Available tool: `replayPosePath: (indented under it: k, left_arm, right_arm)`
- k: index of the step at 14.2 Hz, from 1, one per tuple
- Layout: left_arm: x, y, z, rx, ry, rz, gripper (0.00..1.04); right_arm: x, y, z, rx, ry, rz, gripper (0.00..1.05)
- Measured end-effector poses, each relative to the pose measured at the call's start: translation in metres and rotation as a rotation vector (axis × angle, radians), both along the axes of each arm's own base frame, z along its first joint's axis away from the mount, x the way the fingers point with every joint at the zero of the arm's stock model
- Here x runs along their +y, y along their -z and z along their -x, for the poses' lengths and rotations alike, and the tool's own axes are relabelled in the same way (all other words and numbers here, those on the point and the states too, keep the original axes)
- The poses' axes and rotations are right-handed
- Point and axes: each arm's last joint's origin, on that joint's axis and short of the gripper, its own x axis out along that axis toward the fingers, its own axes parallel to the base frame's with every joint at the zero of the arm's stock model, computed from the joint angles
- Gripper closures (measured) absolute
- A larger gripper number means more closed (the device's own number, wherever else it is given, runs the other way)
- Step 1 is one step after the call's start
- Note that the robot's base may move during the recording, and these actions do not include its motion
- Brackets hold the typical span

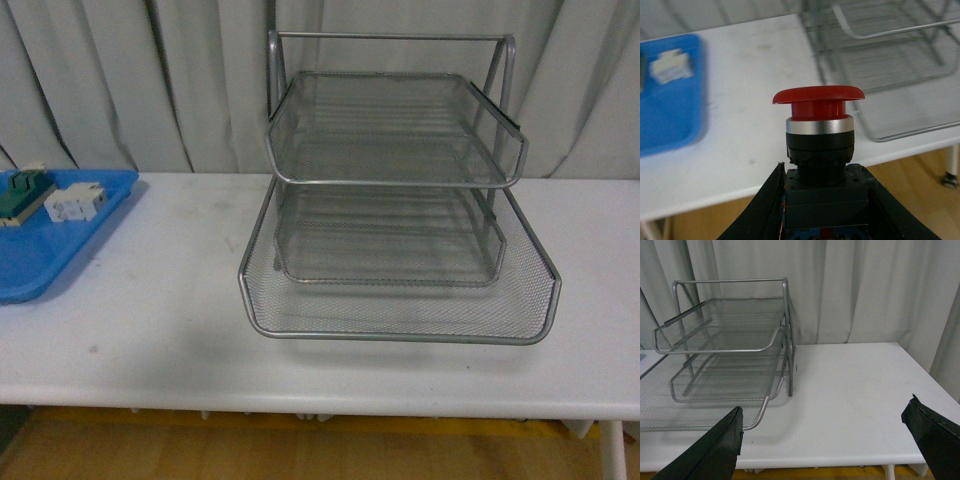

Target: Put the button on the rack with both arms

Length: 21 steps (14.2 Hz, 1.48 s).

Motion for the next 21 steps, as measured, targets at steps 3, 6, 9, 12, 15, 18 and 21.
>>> replayPosePath:
  k: [3,6,9,12,15,18,21]
  left_arm:
    - [-0.07,0.002,-0.05,-0.014,0.279,-0.067,0.68]
    - [-0.126,0.022,-0.103,0.054,0.428,-0.139,0.68]
    - [-0.156,0.061,-0.149,0.159,0.447,-0.215,0.69]
    - [-0.17,0.078,-0.176,0.187,0.42,-0.252,0.69]
    - [-0.17,0.086,-0.177,0.193,0.42,-0.238,0.43]
    - [-0.144,0.041,-0.132,0.004,0.434,-0.091,0.06]
    - [-0.09,-0.004,-0.063,-0.357,0.397,0.135,0.08]
  right_arm:
    - [0.0,0.0,0.0,0.0,-0.003,0.0,0.06]
    - [0.0,0.0,0.0,0.0,-0.003,0.0,0.06]
    - [0.0,0.0,0.0,0.0,-0.003,0.0,0.06]
    - [0.0,0.0,0.0,0.0,-0.003,0.0,0.06]
    - [0.0,0.0,0.0,0.0,-0.003,0.0,0.06]
    - [0.0,0.0,0.0,0.0,-0.003,0.0,0.06]
    - [0.0,0.0,0.0,0.0,-0.003,0.0,0.06]
